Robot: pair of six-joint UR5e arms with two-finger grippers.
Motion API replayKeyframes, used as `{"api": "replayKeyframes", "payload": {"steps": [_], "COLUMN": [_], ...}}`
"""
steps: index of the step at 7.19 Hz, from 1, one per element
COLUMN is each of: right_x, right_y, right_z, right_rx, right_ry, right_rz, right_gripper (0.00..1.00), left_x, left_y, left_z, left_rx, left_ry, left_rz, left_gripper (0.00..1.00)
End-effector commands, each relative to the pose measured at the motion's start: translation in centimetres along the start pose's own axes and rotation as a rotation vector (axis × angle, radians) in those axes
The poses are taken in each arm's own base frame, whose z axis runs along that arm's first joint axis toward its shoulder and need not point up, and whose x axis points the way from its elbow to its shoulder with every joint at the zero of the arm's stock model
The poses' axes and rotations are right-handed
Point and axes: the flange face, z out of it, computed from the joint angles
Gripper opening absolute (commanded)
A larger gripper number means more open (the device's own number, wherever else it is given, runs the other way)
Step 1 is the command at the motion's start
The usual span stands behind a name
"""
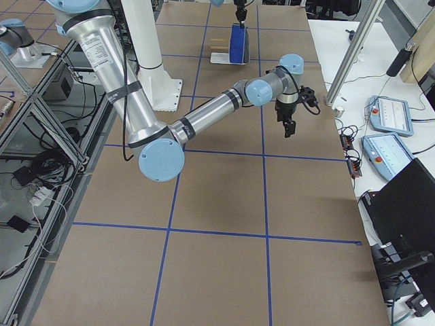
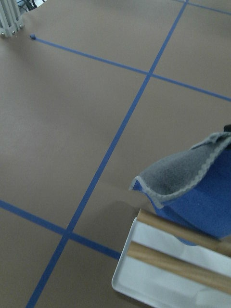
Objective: Hang towel on rack
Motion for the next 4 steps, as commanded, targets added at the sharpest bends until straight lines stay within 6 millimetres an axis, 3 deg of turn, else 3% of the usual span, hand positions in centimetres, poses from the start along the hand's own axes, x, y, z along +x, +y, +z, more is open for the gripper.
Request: {"api": "replayKeyframes", "payload": {"steps": [1, 3, 4], "right_x": [0.8, 1.8, 4.1], "right_y": [0.2, 0.1, -0.1], "right_z": [0.5, -0.2, -0.7], "right_rx": [-0.008, -0.003, -0.007], "right_ry": [0.008, 0.010, 0.016], "right_rz": [-0.012, 0.004, 0.010], "right_gripper": [1.00, 1.00, 1.00], "left_x": [-4.2, -6.7, -7.8], "left_y": [-0.9, -2.7, -3.1], "left_z": [0.5, 1.0, 1.2], "left_rx": [0.006, 0.020, 0.019], "left_ry": [-0.053, -0.090, -0.106], "left_rz": [0.059, 0.095, 0.115], "left_gripper": [0.00, 0.00, 0.00]}}
